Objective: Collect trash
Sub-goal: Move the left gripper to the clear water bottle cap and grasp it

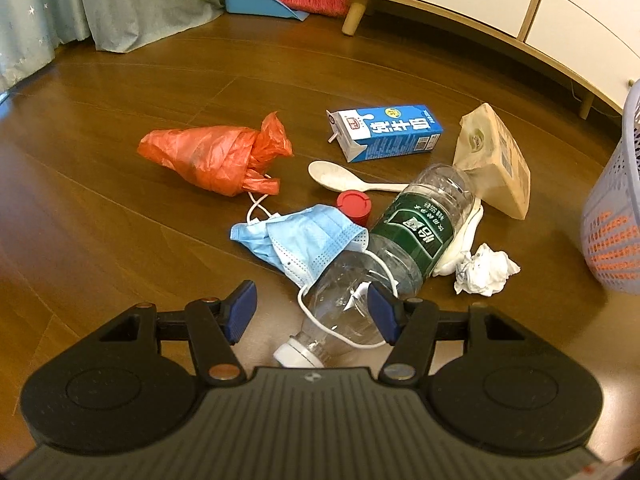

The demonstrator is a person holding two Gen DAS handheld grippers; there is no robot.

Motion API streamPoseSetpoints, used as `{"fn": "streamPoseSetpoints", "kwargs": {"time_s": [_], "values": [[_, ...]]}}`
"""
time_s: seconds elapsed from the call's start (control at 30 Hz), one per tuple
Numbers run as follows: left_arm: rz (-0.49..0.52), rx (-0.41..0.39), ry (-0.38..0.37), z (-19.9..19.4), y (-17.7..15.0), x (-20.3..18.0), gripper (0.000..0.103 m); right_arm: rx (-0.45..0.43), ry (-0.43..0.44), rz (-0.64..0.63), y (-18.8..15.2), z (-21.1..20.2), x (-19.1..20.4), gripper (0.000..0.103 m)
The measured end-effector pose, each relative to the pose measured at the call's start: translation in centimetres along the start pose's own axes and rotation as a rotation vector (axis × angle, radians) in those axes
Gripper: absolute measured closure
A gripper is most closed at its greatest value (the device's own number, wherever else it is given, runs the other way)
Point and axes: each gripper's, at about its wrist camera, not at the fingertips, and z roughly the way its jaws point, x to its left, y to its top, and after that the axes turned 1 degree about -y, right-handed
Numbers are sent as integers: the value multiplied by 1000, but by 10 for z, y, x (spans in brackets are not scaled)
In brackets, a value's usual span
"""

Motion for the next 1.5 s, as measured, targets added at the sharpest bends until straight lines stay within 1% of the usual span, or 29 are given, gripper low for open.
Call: {"fn": "streamPoseSetpoints", "kwargs": {"time_s": [0.1, 0.2, 0.4, 0.57, 0.67, 0.8, 0.9, 1.03, 1.07, 1.23, 1.3, 1.5], "values": [[3, 5, -8, 2, -1, -1, 46, -1, 20, -7, 0, 1, 7, 94], [28, 7, -16, 2, -5, -3, 46, -7, 24, -17, 1, 3, 12, 94], [94, 36, -39, 6, -18, -4, 46, -21, 11, -17, 2, 7, 20, 94], [142, 45, -55, 11, -23, -9, 47, -28, 2, -25, 2, 10, 25, 94], [166, 54, -57, 16, -26, -11, 52, -27, 1, -33, 0, 11, 28, 94], [195, 73, -43, 24, -33, -10, 52, -27, -2, -33, 1, 14, 27, 94], [219, 92, -32, 29, -38, -11, 56, -23, -4, -26, 0, 14, 26, 94], [261, 96, -25, 30, -43, -16, 71, -20, -5, -24, 0, 14, 27, 94], [272, 95, -26, 30, -44, -18, 73, -19, -5, -23, 0, 14, 27, 94], [307, 83, -48, 20, -52, -27, 73, -13, -4, -11, -1, 13, 26, 94], [321, 93, -57, 15, -59, -33, 73, -11, -1, -4, -1, 12, 24, 94], [319, 138, -78, -2, -85, -47, 73, -4, 9, 15, -3, 9, 22, 94]]}}
